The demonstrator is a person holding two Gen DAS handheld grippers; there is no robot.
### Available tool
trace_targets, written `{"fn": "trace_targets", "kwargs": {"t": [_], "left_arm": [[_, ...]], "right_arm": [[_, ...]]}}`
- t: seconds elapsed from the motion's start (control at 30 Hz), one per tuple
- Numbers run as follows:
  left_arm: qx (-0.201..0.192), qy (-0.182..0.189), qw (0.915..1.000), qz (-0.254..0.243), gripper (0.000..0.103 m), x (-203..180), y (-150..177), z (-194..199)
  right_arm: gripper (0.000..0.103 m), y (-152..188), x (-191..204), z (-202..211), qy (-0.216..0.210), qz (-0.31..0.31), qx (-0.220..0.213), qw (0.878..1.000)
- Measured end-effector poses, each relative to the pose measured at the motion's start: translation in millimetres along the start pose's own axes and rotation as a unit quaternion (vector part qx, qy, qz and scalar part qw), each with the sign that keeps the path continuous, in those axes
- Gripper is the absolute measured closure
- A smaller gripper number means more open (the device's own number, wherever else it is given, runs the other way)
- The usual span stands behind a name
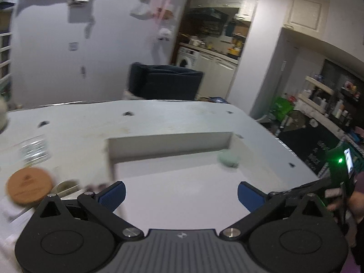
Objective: Organize rigid objects
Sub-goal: 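Move the left tool back to the wooden coaster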
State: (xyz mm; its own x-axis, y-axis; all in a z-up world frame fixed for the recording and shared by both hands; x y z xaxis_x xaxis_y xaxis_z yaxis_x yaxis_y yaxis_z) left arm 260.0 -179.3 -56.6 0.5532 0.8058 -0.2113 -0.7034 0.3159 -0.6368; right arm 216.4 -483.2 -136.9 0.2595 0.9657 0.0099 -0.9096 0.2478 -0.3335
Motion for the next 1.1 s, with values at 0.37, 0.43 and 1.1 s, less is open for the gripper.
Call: {"fn": "trace_targets", "kwargs": {"t": [0.37, 0.43, 1.1], "left_arm": [[-0.017, -0.088, 0.9936, 0.068, 0.000, 63.0, 57.6, 37.9], [-0.018, -0.095, 0.9914, 0.088, 0.000, 76.0, 68.4, 40.7], [0.037, -0.155, 0.9816, 0.106, 0.016, 106.6, 115.4, 7.9]], "right_arm": [[0.094, 2.3, 2.9, 1.3, 0.012, 0.004, -0.006, 1.000], [0.094, 2.4, 3.0, 1.3, 0.012, 0.005, -0.006, 1.000], [0.094, 4.9, 1.6, 2.2, 0.009, 0.005, -0.015, 1.000]]}}
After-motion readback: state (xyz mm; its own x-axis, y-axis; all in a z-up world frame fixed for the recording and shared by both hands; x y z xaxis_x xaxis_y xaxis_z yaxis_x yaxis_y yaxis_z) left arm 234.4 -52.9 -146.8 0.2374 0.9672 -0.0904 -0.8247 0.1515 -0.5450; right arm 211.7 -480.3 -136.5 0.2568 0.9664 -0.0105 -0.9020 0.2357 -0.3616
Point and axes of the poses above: each gripper's, at about its wrist camera, not at the fingertips, and z roughly against the way its jaws point, x to its left, y to its underside, the point moved 4 cm from there along -z, roughly the way its jaws point, and after that the axes turned 14 degrees about x, right-handed, at the moved point
